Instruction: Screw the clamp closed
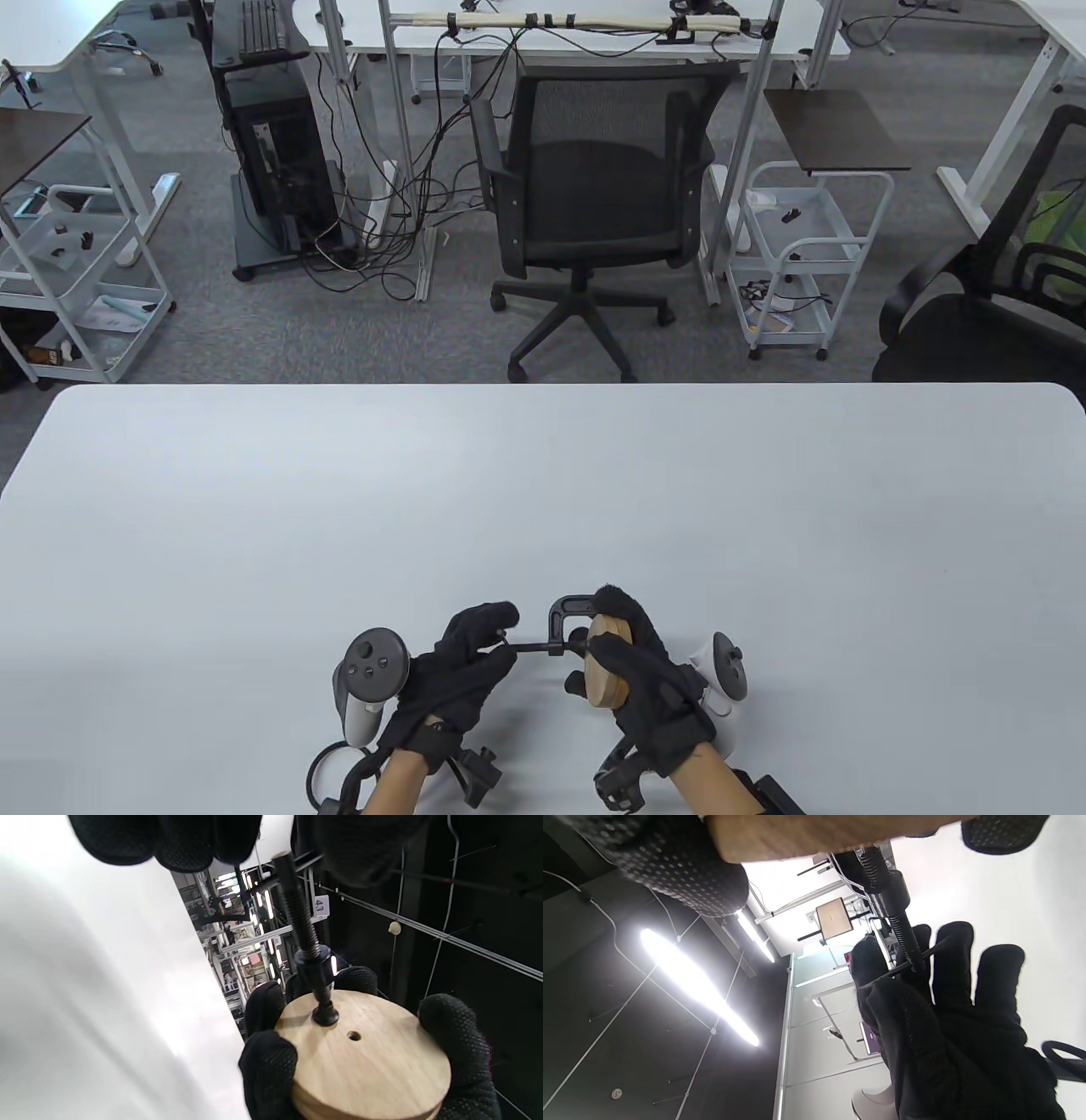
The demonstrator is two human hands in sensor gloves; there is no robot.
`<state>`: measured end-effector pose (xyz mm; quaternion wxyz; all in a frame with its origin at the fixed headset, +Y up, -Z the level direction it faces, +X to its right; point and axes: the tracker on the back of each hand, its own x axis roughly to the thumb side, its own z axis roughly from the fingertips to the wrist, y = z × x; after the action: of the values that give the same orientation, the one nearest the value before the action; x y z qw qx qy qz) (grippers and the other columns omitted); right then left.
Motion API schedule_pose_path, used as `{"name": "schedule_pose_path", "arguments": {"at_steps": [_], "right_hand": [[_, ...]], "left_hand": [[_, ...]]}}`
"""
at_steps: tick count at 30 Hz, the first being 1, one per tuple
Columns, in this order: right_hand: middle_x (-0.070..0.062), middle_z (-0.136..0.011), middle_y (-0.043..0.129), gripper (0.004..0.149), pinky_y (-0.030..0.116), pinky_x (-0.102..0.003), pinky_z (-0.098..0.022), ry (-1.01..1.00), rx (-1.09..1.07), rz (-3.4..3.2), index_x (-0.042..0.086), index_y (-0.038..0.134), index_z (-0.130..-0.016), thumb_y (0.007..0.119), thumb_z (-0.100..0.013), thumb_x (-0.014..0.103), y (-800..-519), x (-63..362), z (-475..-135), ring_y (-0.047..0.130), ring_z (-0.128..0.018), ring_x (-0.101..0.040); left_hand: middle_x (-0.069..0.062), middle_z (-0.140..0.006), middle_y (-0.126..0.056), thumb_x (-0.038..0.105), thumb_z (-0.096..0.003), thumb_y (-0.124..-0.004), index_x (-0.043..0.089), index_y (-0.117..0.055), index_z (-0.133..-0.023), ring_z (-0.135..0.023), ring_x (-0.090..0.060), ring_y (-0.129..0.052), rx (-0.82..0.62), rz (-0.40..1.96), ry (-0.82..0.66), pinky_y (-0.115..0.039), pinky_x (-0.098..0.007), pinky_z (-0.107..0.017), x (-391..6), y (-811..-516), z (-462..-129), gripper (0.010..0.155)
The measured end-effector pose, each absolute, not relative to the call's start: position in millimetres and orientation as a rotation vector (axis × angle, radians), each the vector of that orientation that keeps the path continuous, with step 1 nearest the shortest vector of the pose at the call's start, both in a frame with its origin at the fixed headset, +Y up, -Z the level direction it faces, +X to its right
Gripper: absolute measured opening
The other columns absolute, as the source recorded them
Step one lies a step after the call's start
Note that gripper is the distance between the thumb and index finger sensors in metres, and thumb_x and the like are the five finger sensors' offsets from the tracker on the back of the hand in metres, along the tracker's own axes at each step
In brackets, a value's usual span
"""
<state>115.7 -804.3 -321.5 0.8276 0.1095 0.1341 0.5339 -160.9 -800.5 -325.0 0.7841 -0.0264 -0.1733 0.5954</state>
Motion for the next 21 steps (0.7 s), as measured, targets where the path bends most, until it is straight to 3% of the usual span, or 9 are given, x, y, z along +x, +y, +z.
{"name": "schedule_pose_path", "arguments": {"at_steps": [2, 4, 5, 7, 8, 9, 11, 16, 21], "right_hand": [[-0.003, -0.114, 0.036, 0.076, 0.064, -0.070, -0.052, 0.272, 0.237, 1.141, 0.021, 0.050, -0.107, 0.089, -0.051, 0.052, -802.2, 118.9, -322.0, 0.046, -0.093, -0.054], [-0.003, -0.114, 0.035, 0.075, 0.064, -0.069, -0.052, 0.259, 0.241, 1.142, 0.021, 0.050, -0.107, 0.089, -0.051, 0.052, -800.6, 122.0, -322.6, 0.046, -0.093, -0.054], [-0.003, -0.114, 0.035, 0.076, 0.064, -0.069, -0.052, 0.252, 0.239, 1.138, 0.021, 0.050, -0.107, 0.089, -0.051, 0.052, -800.3, 123.5, -322.8, 0.046, -0.093, -0.054], [-0.003, -0.114, 0.035, 0.076, 0.064, -0.069, -0.052, 0.248, 0.240, 1.123, 0.021, 0.050, -0.107, 0.089, -0.051, 0.052, -799.7, 125.8, -322.6, 0.046, -0.093, -0.054], [-0.003, -0.115, 0.035, 0.076, 0.064, -0.069, -0.052, 0.247, 0.241, 1.120, 0.021, 0.050, -0.107, 0.089, -0.051, 0.053, -799.5, 126.1, -322.5, 0.046, -0.093, -0.054], [-0.003, -0.115, 0.035, 0.075, 0.064, -0.069, -0.052, 0.248, 0.247, 1.116, 0.021, 0.050, -0.107, 0.089, -0.051, 0.053, -799.1, 126.1, -322.4, 0.046, -0.093, -0.054], [-0.003, -0.115, 0.035, 0.075, 0.064, -0.069, -0.053, 0.257, 0.262, 1.114, 0.021, 0.050, -0.108, 0.088, -0.051, 0.053, -799.8, 124.9, -322.4, 0.046, -0.093, -0.054], [-0.003, -0.115, 0.035, 0.075, 0.064, -0.069, -0.053, 0.304, 0.306, 1.121, 0.022, 0.050, -0.108, 0.088, -0.051, 0.053, -800.5, 116.2, -320.5, 0.046, -0.094, -0.054], [-0.003, -0.115, 0.036, 0.076, 0.063, -0.070, -0.052, 0.311, 0.307, 1.148, 0.021, 0.051, -0.108, 0.089, -0.050, 0.052, -801.2, 113.0, -319.8, 0.046, -0.093, -0.054]], "left_hand": [[-0.025, -0.114, -0.042, 0.049, -0.0525, -0.077, 0.023, -0.038, -0.114, -0.096, -0.051, -0.057, -0.070, 1.287, -0.349, -0.066, -0.061, -0.062, -160.8, -803.4, -324.2, 0.078], [-0.026, -0.112, -0.045, 0.053, -0.0518, -0.076, 0.016, -0.045, -0.110, -0.094, -0.052, -0.059, -0.050, 1.248, -0.308, -0.068, -0.060, -0.060, -161.7, -805.0, -323.8, 0.076], [-0.027, -0.109, -0.050, 0.056, -0.0517, -0.074, 0.010, -0.058, -0.103, -0.092, -0.052, -0.062, -0.040, 1.219, -0.273, -0.069, -0.059, -0.059, -162.8, -805.6, -323.6, 0.071], [-0.024, -0.103, -0.067, 0.061, -0.0529, -0.068, 0.008, -0.089, -0.076, -0.086, -0.052, -0.070, -0.073, 1.186, -0.225, -0.073, -0.058, -0.055, -164.1, -809.2, -323.8, 0.062], [-0.023, -0.099, -0.074, 0.063, -0.0533, -0.065, 0.008, -0.094, -0.067, -0.084, -0.052, -0.074, -0.119, 1.187, -0.228, -0.074, -0.058, -0.054, -163.6, -811.6, -324.4, 0.064], [-0.024, -0.099, -0.074, 0.064, -0.0543, -0.063, 0.007, -0.095, -0.066, -0.084, -0.052, -0.073, -0.183, 1.202, -0.242, -0.074, -0.058, -0.055, -162.7, -814.5, -324.3, 0.067], [-0.024, -0.100, -0.073, 0.066, -0.0543, -0.061, 0.006, -0.095, -0.070, -0.085, -0.053, -0.072, -0.211, 1.229, -0.229, -0.073, -0.058, -0.055, -162.2, -816.9, -324.4, 0.071], [-0.025, -0.109, -0.056, 0.063, -0.0555, -0.062, 0.007, -0.070, -0.102, -0.091, -0.052, -0.064, -0.221, 1.329, -0.265, -0.070, -0.058, -0.059, -163.6, -817.3, -325.5, 0.073], [-0.022, -0.112, -0.052, 0.045, -0.0534, -0.077, 0.014, -0.059, -0.108, -0.097, -0.050, -0.058, -0.166, 1.394, -0.346, -0.066, -0.062, -0.062, -165.4, -810.1, -326.0, 0.065]]}}
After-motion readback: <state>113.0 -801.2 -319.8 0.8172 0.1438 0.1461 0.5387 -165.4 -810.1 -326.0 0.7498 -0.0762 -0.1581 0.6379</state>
